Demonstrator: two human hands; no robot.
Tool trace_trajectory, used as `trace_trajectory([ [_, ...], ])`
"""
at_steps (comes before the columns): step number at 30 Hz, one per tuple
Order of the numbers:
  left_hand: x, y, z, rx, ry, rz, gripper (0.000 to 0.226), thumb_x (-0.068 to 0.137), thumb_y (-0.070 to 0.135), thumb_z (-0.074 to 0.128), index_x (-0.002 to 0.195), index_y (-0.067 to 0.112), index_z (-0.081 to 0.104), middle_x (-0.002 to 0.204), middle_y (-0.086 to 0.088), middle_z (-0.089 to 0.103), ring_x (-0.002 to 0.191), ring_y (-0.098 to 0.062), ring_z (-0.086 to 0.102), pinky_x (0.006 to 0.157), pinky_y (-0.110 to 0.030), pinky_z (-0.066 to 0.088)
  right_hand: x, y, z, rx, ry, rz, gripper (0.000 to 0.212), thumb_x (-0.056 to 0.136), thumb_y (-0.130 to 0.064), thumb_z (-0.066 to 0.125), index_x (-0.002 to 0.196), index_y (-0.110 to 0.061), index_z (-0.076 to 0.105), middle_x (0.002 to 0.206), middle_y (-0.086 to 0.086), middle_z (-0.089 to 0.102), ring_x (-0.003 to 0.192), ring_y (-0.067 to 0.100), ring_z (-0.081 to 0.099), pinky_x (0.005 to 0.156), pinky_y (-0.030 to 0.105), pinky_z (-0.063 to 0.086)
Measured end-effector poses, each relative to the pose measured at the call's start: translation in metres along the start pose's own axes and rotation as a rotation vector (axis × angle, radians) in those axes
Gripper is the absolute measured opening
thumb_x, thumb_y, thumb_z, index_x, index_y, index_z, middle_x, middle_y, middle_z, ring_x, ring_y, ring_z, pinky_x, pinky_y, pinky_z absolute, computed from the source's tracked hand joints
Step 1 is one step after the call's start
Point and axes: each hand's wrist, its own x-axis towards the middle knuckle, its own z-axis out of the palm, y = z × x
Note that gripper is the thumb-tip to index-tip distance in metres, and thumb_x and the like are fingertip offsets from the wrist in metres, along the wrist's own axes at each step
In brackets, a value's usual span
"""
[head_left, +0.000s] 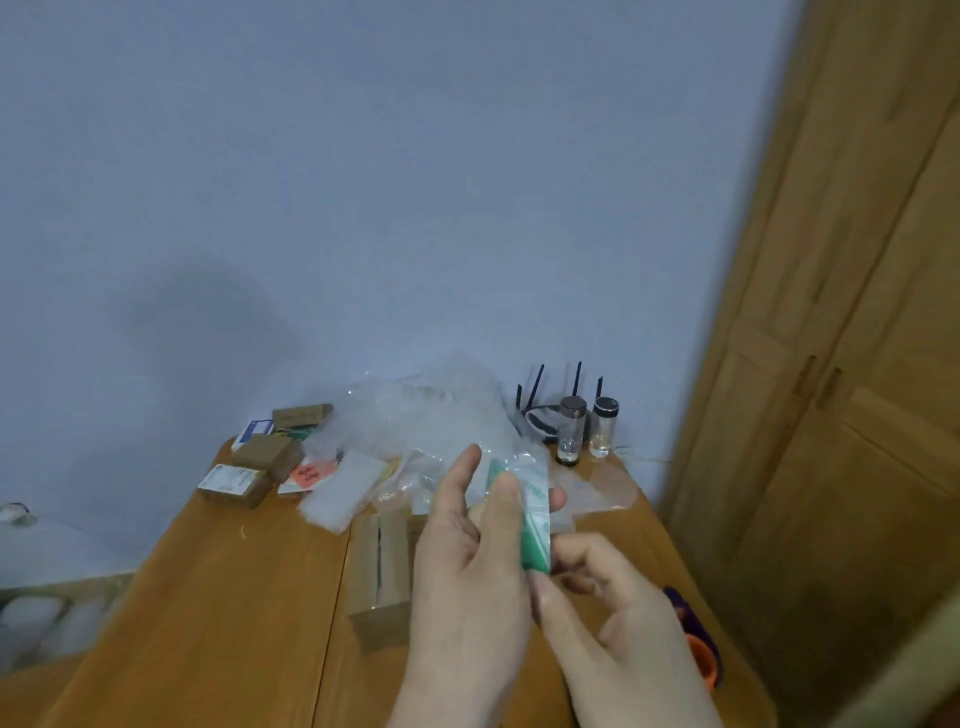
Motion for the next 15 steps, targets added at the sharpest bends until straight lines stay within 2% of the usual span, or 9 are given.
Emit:
trace_trajectory([
  [3,0.007,-0.031,0.013,0.050,-0.028,-0.055,0.047,0.101,0.027,0.054,0.147,0.026,0.045,0.095,-0.005,0.083,0.094,-0.020,0.078,0.098,-0.049,0.055,0.001,0.029,-0.008,0.061,0.044,0.034,0.009,0.087,-0.027,0.069,0.095,-0.030,0.072,0.092,-0.012,0.078,0.093,0.009,0.071,0.088,0.031,0.054],
  [6,0.016,-0.057,0.024,0.099,-0.080,-0.105,0.052,0.099,0.032,0.056,0.148,0.022,0.043,0.101,-0.002,0.082,0.101,-0.015,0.076,0.103,-0.045,0.052,0.002,0.055,-0.017,0.075,0.073,0.061,0.016,0.093,-0.016,0.067,0.098,-0.031,0.071,0.095,-0.011,0.078,0.095,0.011,0.072,0.089,0.037,0.055],
  [9,0.025,-0.087,0.034,0.133,-0.096,-0.179,0.056,0.096,0.030,0.064,0.147,0.015,0.046,0.103,-0.001,0.082,0.100,-0.014,0.076,0.102,-0.047,0.054,0.005,0.086,-0.028,0.089,0.078,0.115,0.024,0.096,-0.008,0.063,0.098,-0.031,0.071,0.096,-0.009,0.079,0.096,0.011,0.072,0.089,0.041,0.057],
  [12,0.032,-0.118,0.041,0.184,-0.099,-0.240,0.057,0.092,0.022,0.073,0.143,0.014,0.050,0.100,-0.002,0.082,0.094,-0.016,0.077,0.093,-0.041,0.059,0.011,0.113,-0.038,0.093,0.071,0.163,0.025,0.097,-0.009,0.061,0.102,-0.031,0.072,0.099,-0.017,0.078,0.098,0.003,0.072,0.089,0.027,0.056],
  [15,0.042,-0.152,0.047,0.330,-0.069,-0.216,0.042,0.090,0.017,0.076,0.129,0.019,0.061,0.097,0.003,0.081,0.088,-0.010,0.077,0.082,-0.030,0.061,0.017,0.144,-0.048,-0.004,0.045,0.196,0.022,0.098,-0.016,0.061,0.104,-0.036,0.068,0.100,-0.029,0.074,0.097,-0.008,0.068,0.081,0.011,0.052],
])
